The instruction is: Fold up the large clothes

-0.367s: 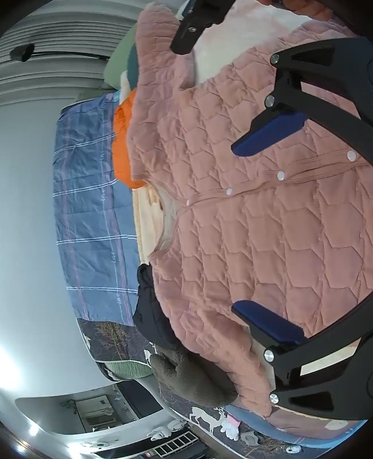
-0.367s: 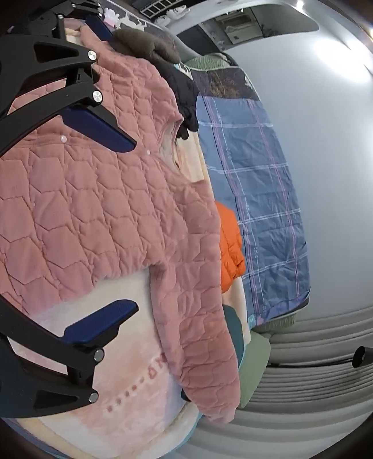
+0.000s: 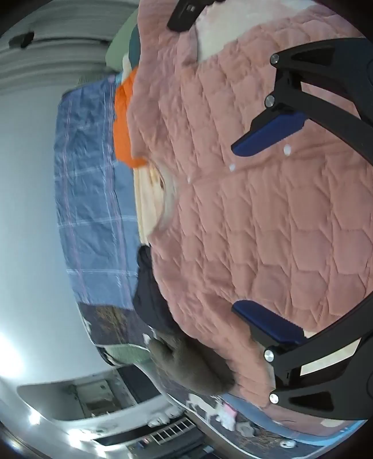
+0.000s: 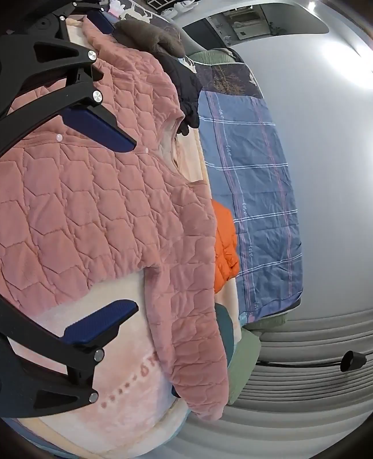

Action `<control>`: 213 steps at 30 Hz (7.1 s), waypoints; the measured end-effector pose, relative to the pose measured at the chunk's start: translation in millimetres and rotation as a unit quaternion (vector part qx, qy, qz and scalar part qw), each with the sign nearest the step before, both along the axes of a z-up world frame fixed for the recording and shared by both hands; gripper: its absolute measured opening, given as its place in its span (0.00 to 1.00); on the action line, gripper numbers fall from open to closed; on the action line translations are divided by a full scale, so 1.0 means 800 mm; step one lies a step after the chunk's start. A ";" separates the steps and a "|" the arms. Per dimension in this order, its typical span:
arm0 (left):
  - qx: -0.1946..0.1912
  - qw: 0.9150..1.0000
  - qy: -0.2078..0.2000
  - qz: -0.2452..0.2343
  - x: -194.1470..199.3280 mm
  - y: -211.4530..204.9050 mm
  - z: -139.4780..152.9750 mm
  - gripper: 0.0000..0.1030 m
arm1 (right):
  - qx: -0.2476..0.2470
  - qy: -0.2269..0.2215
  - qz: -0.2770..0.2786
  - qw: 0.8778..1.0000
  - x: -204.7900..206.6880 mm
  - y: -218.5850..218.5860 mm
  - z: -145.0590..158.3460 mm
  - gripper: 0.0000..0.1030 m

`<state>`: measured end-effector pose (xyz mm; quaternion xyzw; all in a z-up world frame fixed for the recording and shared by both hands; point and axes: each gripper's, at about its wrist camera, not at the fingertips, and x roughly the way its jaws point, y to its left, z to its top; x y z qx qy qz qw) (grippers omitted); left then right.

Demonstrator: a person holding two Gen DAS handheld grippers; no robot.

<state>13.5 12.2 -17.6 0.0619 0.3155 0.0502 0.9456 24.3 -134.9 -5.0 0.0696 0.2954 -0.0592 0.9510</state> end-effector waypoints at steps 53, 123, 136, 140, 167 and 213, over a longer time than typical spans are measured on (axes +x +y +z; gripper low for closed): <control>-0.044 0.995 -0.010 -0.090 -0.020 -0.008 0.005 0.98 | -0.006 0.012 0.023 1.000 -0.015 -0.005 -0.010 0.99; -0.290 0.939 0.087 0.161 0.012 0.300 -0.082 0.73 | -0.028 0.111 0.047 0.992 0.011 -0.009 -0.081 0.80; -0.435 0.814 0.018 0.384 0.012 0.531 -0.186 0.78 | -0.058 0.127 0.028 0.990 0.004 -0.024 -0.085 0.83; -0.434 0.810 -0.005 0.393 0.025 0.534 -0.179 0.28 | -0.058 0.127 0.013 0.990 0.000 -0.038 -0.084 0.84; -0.143 0.967 0.017 -0.209 0.162 -0.043 -0.024 0.68 | -0.014 0.120 -0.023 0.992 -0.014 -0.133 -0.072 0.84; -0.077 0.992 0.099 -0.020 0.134 0.207 -0.107 0.61 | 0.037 0.142 0.036 0.989 0.181 -0.074 -0.077 0.19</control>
